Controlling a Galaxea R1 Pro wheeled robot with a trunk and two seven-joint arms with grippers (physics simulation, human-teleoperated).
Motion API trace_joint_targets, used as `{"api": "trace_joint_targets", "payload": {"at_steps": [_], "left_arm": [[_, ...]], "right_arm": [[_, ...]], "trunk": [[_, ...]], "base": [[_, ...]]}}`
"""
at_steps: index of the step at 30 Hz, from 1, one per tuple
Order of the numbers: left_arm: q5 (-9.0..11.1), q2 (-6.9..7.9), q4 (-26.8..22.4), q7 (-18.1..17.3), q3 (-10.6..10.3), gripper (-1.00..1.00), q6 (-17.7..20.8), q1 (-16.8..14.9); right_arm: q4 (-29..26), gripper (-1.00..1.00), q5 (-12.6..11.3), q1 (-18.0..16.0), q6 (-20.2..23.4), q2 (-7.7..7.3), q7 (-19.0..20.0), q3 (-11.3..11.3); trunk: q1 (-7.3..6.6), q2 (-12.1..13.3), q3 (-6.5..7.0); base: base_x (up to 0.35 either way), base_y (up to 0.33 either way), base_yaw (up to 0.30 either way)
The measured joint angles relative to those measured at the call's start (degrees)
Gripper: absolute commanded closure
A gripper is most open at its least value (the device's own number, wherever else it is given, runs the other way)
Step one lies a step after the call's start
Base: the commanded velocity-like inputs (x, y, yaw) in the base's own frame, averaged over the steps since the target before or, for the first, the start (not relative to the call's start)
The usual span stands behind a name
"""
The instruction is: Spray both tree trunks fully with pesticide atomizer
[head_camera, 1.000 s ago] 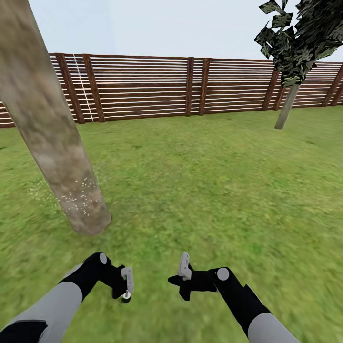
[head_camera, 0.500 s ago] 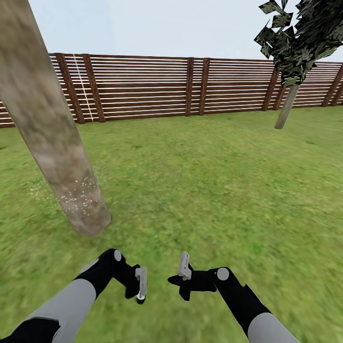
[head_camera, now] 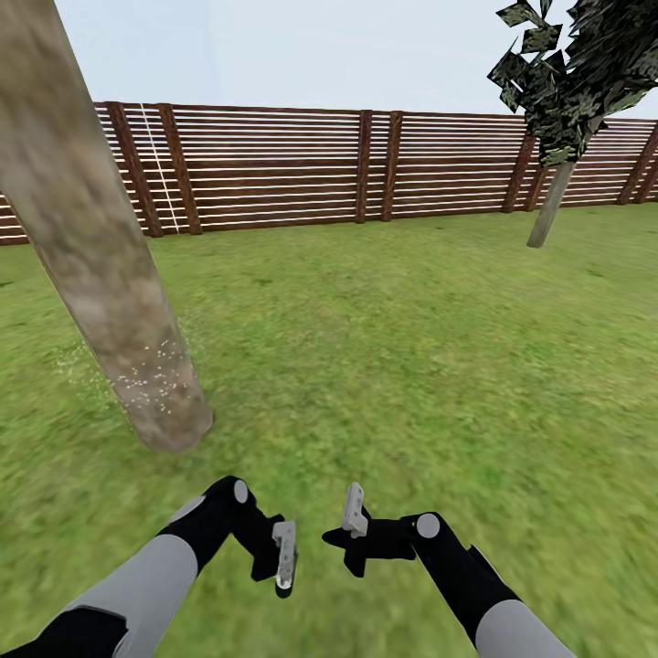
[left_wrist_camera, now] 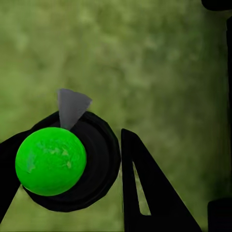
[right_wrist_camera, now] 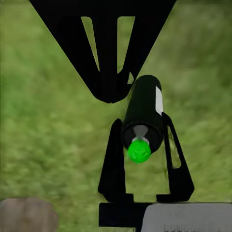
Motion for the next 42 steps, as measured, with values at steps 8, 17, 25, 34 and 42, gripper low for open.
{"api": "trace_joint_targets", "payload": {"at_steps": [8, 17, 25, 34, 42], "left_arm": [[0.46, 0.13, -2.07, -0.89, 0.88, 1.00, -1.43, 0.17], [0.49, -0.76, -2.23, -0.24, 0.78, 1.00, -1.44, 0.65], [0.51, -2.39, -2.30, -0.09, 0.78, 1.00, -1.45, 0.72], [4.74, -2.66, -2.43, -0.15, 0.67, 1.00, -1.56, 0.70], [4.95, -2.73, -2.38, -0.05, 0.71, 1.00, -1.55, 0.74]], "right_arm": [[0.00, 1.00, 0.00, 0.01, 0.00, 0.00, 0.00, -0.02], [0.00, 1.00, 0.01, 0.00, 0.00, 0.00, 0.00, -0.06], [-0.02, 1.00, 0.00, 0.00, 0.00, 0.00, 0.00, -0.06], [0.00, 1.00, 0.04, 0.00, 0.00, 0.00, 0.00, -0.06], [0.00, 1.00, 0.08, 0.00, 0.00, 0.00, 0.00, -0.08]], "trunk": [[0.00, 0.00, 0.00], [0.00, 0.00, 0.00], [0.00, 0.00, 0.00], [0.00, 0.00, 0.00], [0.00, 0.00, 0.00]], "base": [[0.000, 0.000, 0.000], [0.000, 0.000, 0.000], [0.000, 0.000, 0.000], [0.000, 0.000, 0.000], [0.000, 0.000, 0.000]]}}
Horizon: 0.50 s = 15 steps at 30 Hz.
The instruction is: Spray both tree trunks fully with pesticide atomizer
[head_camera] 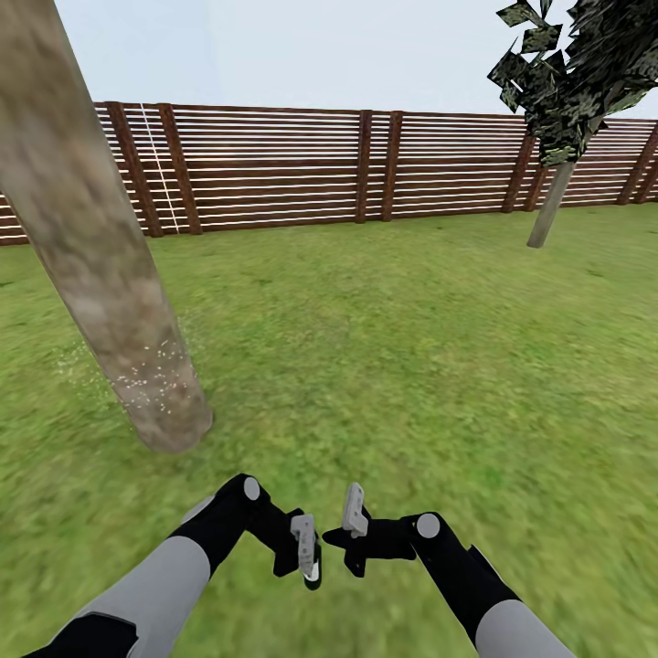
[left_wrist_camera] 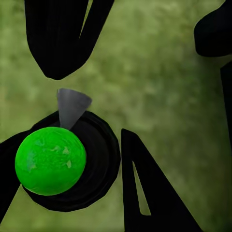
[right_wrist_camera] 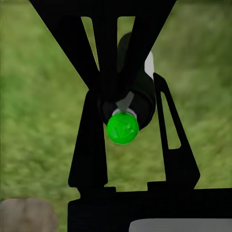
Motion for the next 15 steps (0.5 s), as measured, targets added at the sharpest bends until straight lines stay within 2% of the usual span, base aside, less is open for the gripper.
{"api": "trace_joint_targets", "payload": {"at_steps": [15], "left_arm": [[0.12, -0.71, 0.14, 0.86, 0.04, 1.00, -0.06, 0.03]], "right_arm": [[0.00, 1.00, 0.00, 0.00, 0.00, 0.00, 0.00, 0.00]], "trunk": [[0.00, 0.00, 0.00]], "base": [[0.000, 0.000, 0.000]]}}
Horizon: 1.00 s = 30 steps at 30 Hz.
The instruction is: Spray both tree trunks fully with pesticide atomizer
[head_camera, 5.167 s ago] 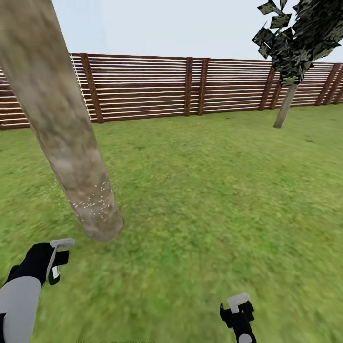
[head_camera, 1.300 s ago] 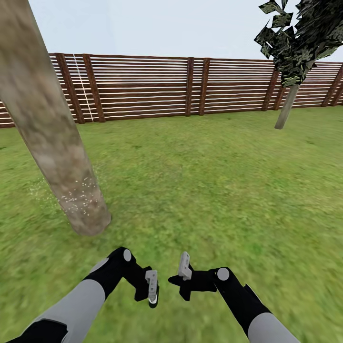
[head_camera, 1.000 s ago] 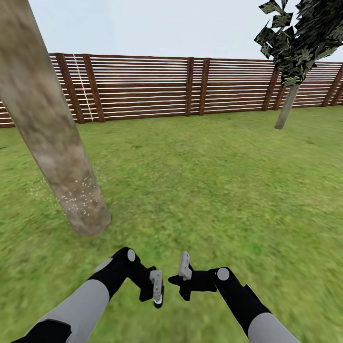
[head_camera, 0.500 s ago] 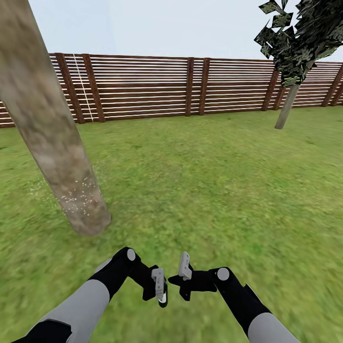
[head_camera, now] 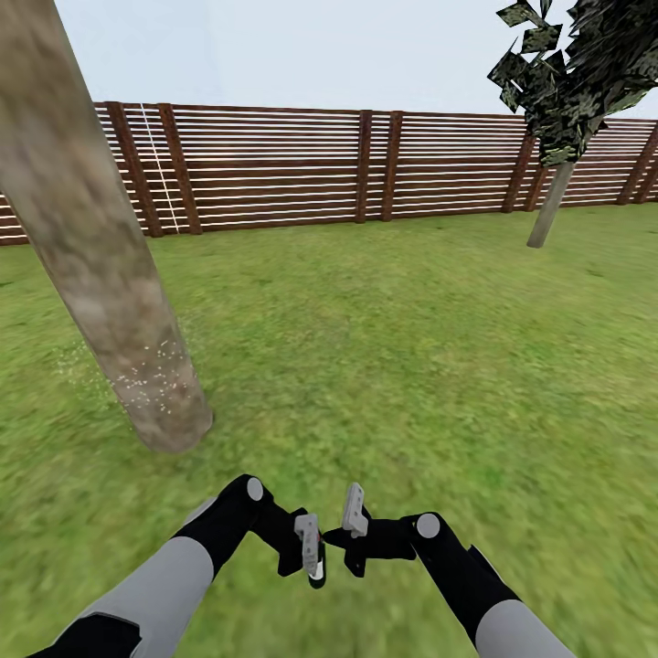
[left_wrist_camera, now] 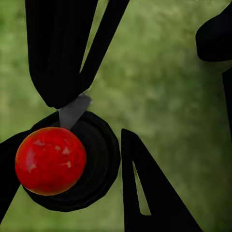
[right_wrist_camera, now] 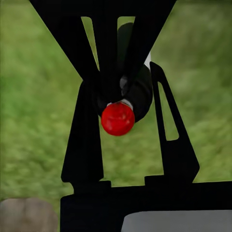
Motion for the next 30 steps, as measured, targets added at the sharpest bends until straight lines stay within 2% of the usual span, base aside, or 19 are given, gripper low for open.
{"api": "trace_joint_targets", "payload": {"at_steps": [5, 8, 9, 16, 17, 18, 20, 22, 24, 26, 27, 29, 30], "left_arm": [[1.35, 0.30, 0.00, -0.05, -0.01, 1.00, 0.00, 0.00], [1.30, 0.80, 0.00, -0.07, -0.09, 1.00, -0.04, -0.07], [1.13, 1.40, 0.01, -0.07, -0.16, 1.00, -0.06, -0.08], [0.96, 11.22, 0.08, -0.13, 0.02, 1.00, -0.11, 0.03], [0.95, 12.87, 0.27, -0.13, 0.04, 1.00, -0.13, 0.10], [1.11, 15.46, 0.59, -0.14, 0.09, 1.00, -0.31, 0.15], [1.21, 18.85, 0.82, -0.13, 0.05, 1.00, -1.14, 0.22], [1.23, 21.47, 1.55, 0.16, 0.20, 1.00, -1.74, 0.38], [1.31, 23.77, 4.14, 4.26, 2.22, 1.00, -1.78, 0.58], [1.34, 24.55, 8.86, 13.09, 6.93, 1.00, -1.68, 0.68], [1.52, 24.58, 12.19, 19.65, 9.66, 1.00, -1.67, 0.71], [2.22, 24.27, 19.04, 34.39, 16.51, 1.00, -1.98, 0.73], [3.79, 24.14, 22.41, 41.06, 20.45, 1.00, -2.27, 0.76]], "right_arm": [[0.00, 1.00, 0.00, 0.00, 0.00, 0.00, 0.00, 0.00], [0.00, 1.00, -0.01, 0.00, 0.00, 0.00, 0.00, 0.02], [0.00, 1.00, -0.01, 0.02, 0.00, 0.00, 0.00, 0.01], [0.05, 1.00, 0.00, 0.03, -0.01, 0.00, 0.00, 0.01], [0.07, -1.00, 0.00, 0.03, -0.01, 0.00, 0.00, 0.01], [0.13, -1.00, 0.01, 0.03, 0.00, -0.08, 0.00, 0.00], [0.32, -1.00, 0.00, 0.02, -0.01, -0.20, -0.01, 0.01], [0.41, -1.00, 0.01, 0.06, -0.06, -0.37, -0.12, -0.01], [0.87, -1.00, -0.05, 0.07, -0.28, -0.56, -0.47, -0.20], [2.52, -1.00, -0.05, 0.10, -0.48, -0.88, -3.49, -0.43], [4.28, -1.00, -0.12, 0.14, -0.54, -1.67, -7.80, -0.48], [10.56, -1.00, -0.41, 0.19, -0.55, -3.00, -20.50, -0.69], [14.32, -1.00, -0.52, 0.19, -0.74, -3.24, -27.96, -0.65]], "trunk": [[0.00, 0.00, 0.00], [0.00, 0.00, 0.00], [0.00, 0.00, 0.00], [0.00, 0.00, 0.00], [0.00, 0.00, 0.00], [0.00, 0.00, 0.00], [0.00, 0.00, 0.00], [0.00, 0.00, 0.00], [0.00, 0.00, 0.00], [0.00, 0.00, 0.00], [0.01, 0.00, -0.01], [0.01, 0.00, -0.01], [0.01, 0.00, -0.01]], "base": [[0.000, 0.000, 0.000], [0.000, 0.000, 0.000], [0.000, 0.000, 0.000], [0.000, 0.000, 0.000], [0.000, 0.000, 0.000], [0.000, 0.000, 0.000], [0.000, 0.000, 0.000], [0.000, 0.000, 0.000], [0.000, 0.000, 0.000], [0.000, 0.000, 0.000], [0.000, 0.000, 0.000], [0.000, 0.000, 0.000], [0.000, 0.000, 0.000]]}}
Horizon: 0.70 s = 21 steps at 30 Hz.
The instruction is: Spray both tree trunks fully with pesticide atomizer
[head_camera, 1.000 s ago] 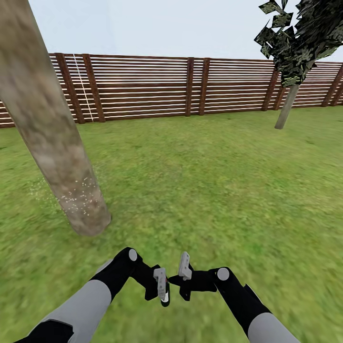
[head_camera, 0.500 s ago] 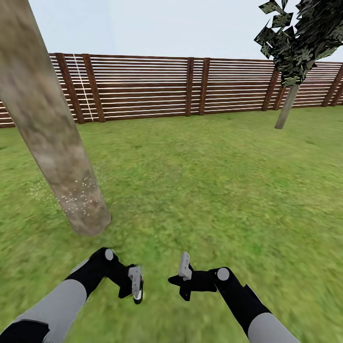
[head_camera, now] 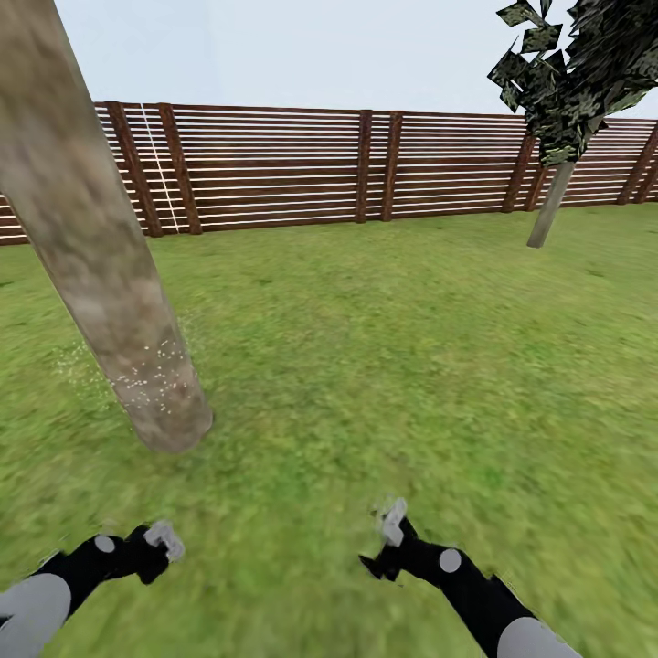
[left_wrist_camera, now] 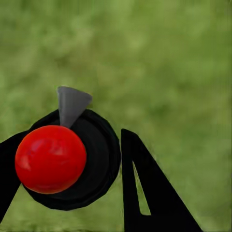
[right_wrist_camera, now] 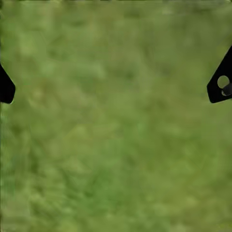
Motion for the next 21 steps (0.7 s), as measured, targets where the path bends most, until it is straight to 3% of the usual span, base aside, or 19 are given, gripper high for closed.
{"api": "trace_joint_targets", "payload": {"at_steps": [2, 3, 4, 5, 6, 8, 9, 10, 11, 17, 21], "left_arm": [[5.50, -0.42, 5.45, 10.40, 6.31, 1.00, -1.25, 1.14], [9.37, -0.79, 6.53, 14.56, 8.24, 1.00, -3.13, 2.52], [15.67, -1.23, 7.06, 19.76, 9.71, 1.00, -7.04, 5.00], [20.06, -1.46, 7.37, 23.16, 10.12, 1.00, -10.01, 7.05], [22.78, -1.54, 7.43, 25.03, 10.34, 1.00, -11.76, 8.15], [30.25, -1.53, 7.52, 28.69, 10.93, 1.00, -15.85, 11.51], [32.27, -1.53, 7.52, 29.59, 11.01, 1.00, -17.00, 12.93], [33.80, -1.57, 7.54, 30.21, 11.04, 1.00, -18.06, 14.30], [34.48, -1.47, 7.57, 30.46, 11.11, 1.00, -18.44, 15.55], [37.96, -1.59, 7.63, 30.63, 10.80, 1.00, -18.62, 17.24], [38.45, -1.66, 7.70, 30.56, 10.73, 1.00, -18.65, 17.30]], "right_arm": [[8.65, -1.00, -0.30, 0.10, -2.13, 0.12, -15.55, 0.31], [13.08, -1.00, -0.50, 0.13, -5.00, 0.32, -22.61, 0.45], [17.76, -1.00, -2.44, 0.21, -9.27, 0.67, -29.92, -0.14], [20.24, -1.00, -5.16, 0.24, -11.30, 0.99, -34.79, -0.35], [21.25, -1.00, -7.82, 0.29, -12.13, 1.17, -37.51, -0.17], [22.61, -1.00, -16.66, 0.90, -13.66, 1.40, -43.12, -0.16], [22.89, -1.00, -20.06, 1.11, -14.72, 1.34, -44.31, -0.30], [23.18, -1.00, -23.69, 1.70, -17.15, 1.21, -45.01, -0.41], [23.41, -1.00, -25.10, 2.65, -18.78, 1.25, -45.21, -0.26], [23.46, -1.00, -25.52, 3.25, -19.42, 1.53, -45.35, -0.07], [23.60, -1.00, -25.48, 3.31, -19.36, 1.55, -45.37, -0.08]], "trunk": [[0.00, 0.00, -0.01], [0.00, 0.00, -0.01], [0.00, 0.00, 0.00], [0.00, 0.00, 0.00], [-0.01, 0.00, 0.00], [0.00, 0.00, 0.00], [0.00, 0.00, 0.00], [0.00, 0.00, 0.00], [0.00, 0.00, 0.00], [-0.01, 0.00, 0.01], [-0.01, 0.00, 0.01]], "base": [[0.000, 0.000, 0.000], [0.000, 0.000, 0.000], [0.000, 0.000, 0.000], [0.000, 0.000, 0.000], [0.000, 0.000, 0.000], [0.000, 0.000, 0.000], [0.000, 0.000, 0.000], [0.000, 0.000, 0.000], [0.000, 0.000, 0.000], [0.000, 0.000, 0.000], [0.000, 0.000, 0.000]]}}
